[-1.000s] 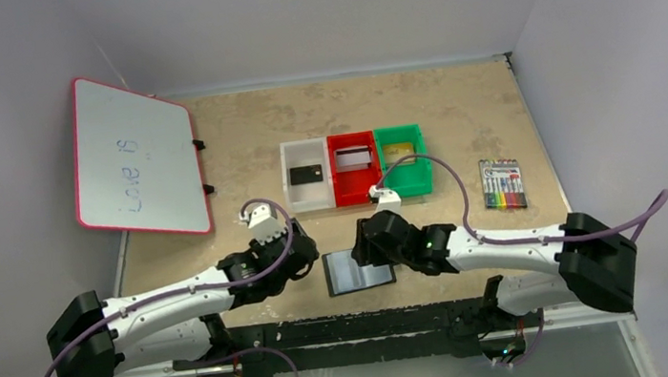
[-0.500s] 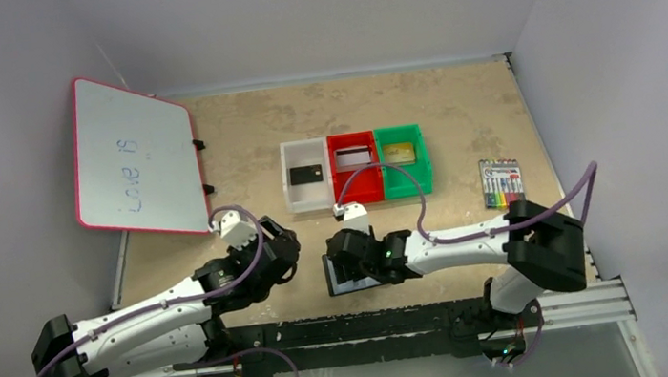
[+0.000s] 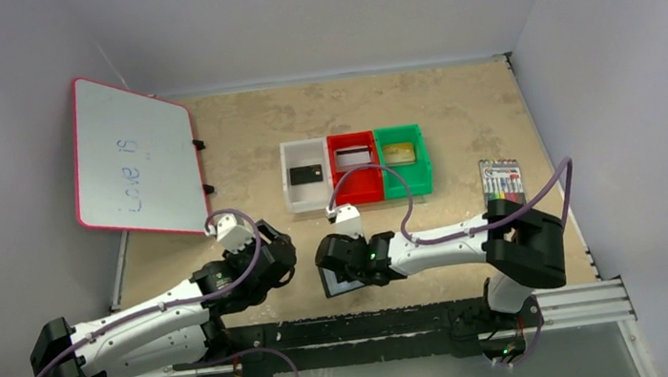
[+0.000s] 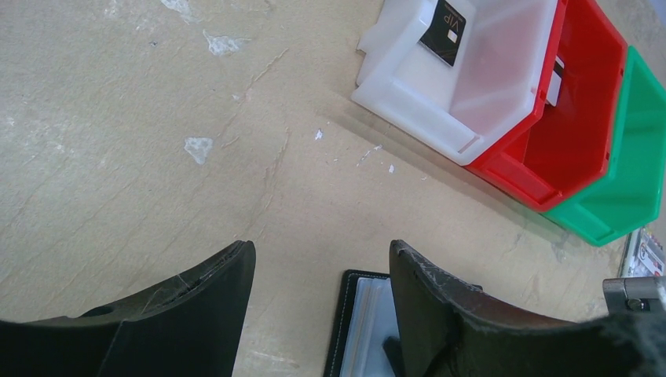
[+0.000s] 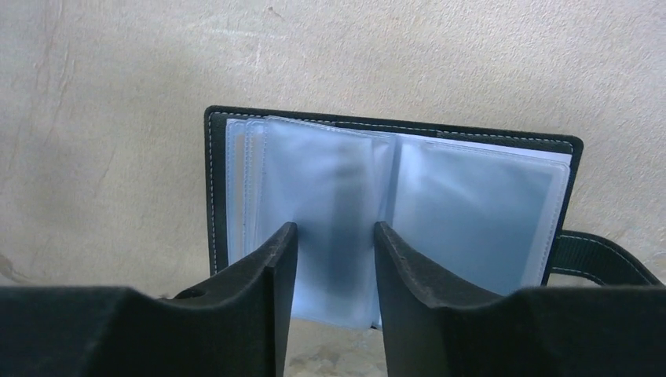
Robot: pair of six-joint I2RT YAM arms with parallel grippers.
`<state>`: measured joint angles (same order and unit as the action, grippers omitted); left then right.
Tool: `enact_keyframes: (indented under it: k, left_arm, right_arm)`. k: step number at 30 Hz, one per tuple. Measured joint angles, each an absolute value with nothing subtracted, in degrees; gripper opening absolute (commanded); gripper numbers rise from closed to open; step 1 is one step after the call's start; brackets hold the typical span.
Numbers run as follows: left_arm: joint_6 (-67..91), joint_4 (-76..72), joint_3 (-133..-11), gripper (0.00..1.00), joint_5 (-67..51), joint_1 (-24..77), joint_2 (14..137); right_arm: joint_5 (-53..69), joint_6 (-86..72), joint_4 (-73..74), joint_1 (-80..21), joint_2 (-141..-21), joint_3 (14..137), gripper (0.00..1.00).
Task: Take the credit cards out of the card holder
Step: Remove the credit card from the card holder.
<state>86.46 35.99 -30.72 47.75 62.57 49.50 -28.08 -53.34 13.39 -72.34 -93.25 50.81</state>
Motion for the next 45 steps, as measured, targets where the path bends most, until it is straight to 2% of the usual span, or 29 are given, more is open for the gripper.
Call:
enact_keyframes:
  k: [3, 7, 16, 27, 33, 45]
  left_arm:
    - [86.17, 35.59, -30.72, 0.63, 47.55, 62.57, 49.89]
    - [84.66, 33.61, -30.72, 0.63, 46.46, 62.57, 51.79]
    - [80.36, 27.83, -30.74, 0.63, 42.13, 62.59, 58.0]
    - [77.25, 22.57, -30.72, 0.63, 38.46, 62.57, 59.02]
    - [73.8, 14.79, -30.74, 0.63, 33.45, 62.57, 60.69]
    - [70.87, -5.5, -30.72, 0.63, 20.6, 62.59, 74.19]
  right_arm:
    - [-28.45, -53.87, 13.5, -72.34, -93.36, 50.89, 0.24]
    - [-28.32, -53.95, 12.56, -72.31, -93.3, 50.39, 0.0]
    - [-24.38, -54.04, 5.72, -70.02, -89.73, 45.19, 0.0]
    - [-13.47, -54.15, -5.02, -60.51, -74.67, 31.27, 0.0]
    - [-8.82, -55.92, -10.52, -55.88, -70.83, 26.7, 0.0]
    - [-3.16, -57.95, -15.99, -51.72, -69.21, 22.41, 0.0]
